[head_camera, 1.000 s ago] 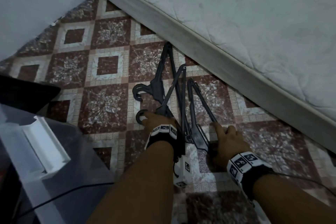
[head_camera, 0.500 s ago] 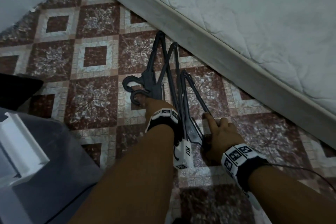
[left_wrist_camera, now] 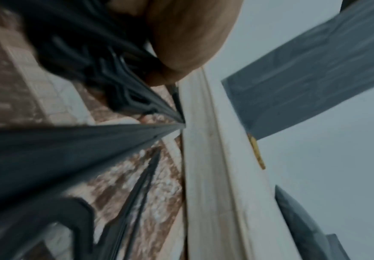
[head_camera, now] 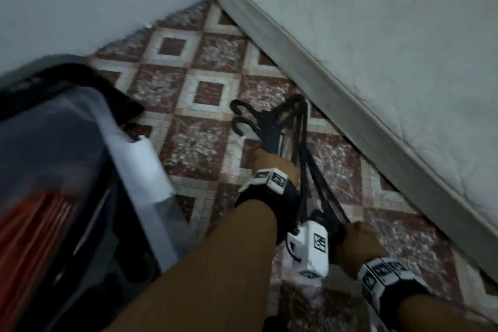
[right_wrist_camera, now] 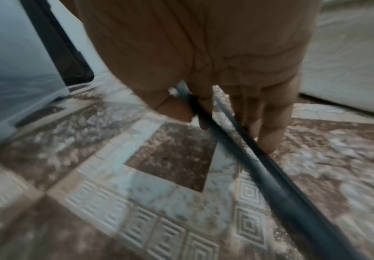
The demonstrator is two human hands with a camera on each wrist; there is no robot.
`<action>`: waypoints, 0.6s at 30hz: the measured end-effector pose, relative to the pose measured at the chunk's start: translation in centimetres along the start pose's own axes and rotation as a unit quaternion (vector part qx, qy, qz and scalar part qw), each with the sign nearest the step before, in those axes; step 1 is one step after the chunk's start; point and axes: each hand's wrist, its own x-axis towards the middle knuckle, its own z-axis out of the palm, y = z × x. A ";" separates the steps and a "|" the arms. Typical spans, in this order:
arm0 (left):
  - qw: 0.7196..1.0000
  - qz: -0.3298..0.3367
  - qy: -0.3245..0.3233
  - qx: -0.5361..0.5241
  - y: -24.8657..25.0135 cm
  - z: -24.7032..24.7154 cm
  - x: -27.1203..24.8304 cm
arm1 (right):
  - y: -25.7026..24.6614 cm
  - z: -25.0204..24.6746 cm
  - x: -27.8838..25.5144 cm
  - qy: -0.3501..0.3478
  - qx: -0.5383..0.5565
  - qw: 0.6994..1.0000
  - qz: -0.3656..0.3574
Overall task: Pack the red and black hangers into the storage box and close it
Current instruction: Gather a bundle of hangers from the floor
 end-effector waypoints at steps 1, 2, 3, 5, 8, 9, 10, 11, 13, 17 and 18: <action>0.996 -0.011 0.011 -0.082 0.1 -0.9 -1.5 | -0.4 -0.9 -0.7 0.002 0.016 1.000 -0.008; 0.996 -0.012 0.004 -0.089 0.2 -1.9 -2.9 | -0.8 -1.9 -1.5 0.002 0.021 1.000 -0.021; 0.999 0.027 0.006 -0.046 -0.4 -2.8 -4.4 | -1.5 -3.1 -2.5 0.000 0.011 0.999 -0.031; 0.995 0.022 0.044 -0.086 -0.9 -5.6 -8.1 | -3.2 -5.5 -4.5 0.007 -0.009 0.999 -0.051; 0.970 0.016 0.166 -0.175 -2.5 -10.1 -13.3 | -6.5 -9.2 -8.0 0.038 0.000 0.997 -0.071; 0.964 0.035 0.183 -0.189 -3.3 -11.8 -15.8 | -8.0 -10.6 -9.8 0.055 0.008 0.995 -0.084; 0.958 0.048 0.203 -0.195 -4.3 -13.6 -18.3 | -9.6 -12.1 -11.7 0.077 0.022 0.992 -0.102; 0.950 0.060 0.241 -0.189 -5.4 -15.3 -20.6 | -11.3 -13.6 -13.8 0.104 0.038 0.986 -0.127; 0.940 0.074 0.290 -0.164 -7.7 -18.4 -25.5 | -14.8 -16.3 -18.3 0.157 0.061 0.969 -0.182; 0.915 0.054 0.386 -0.104 -12.7 -22.7 -33.1 | -21.9 -20.9 -27.2 0.202 0.205 0.912 -0.293; 0.905 0.049 0.410 -0.102 -14.1 -23.3 -34.5 | -23.7 -21.3 -29.2 0.176 0.270 0.892 -0.318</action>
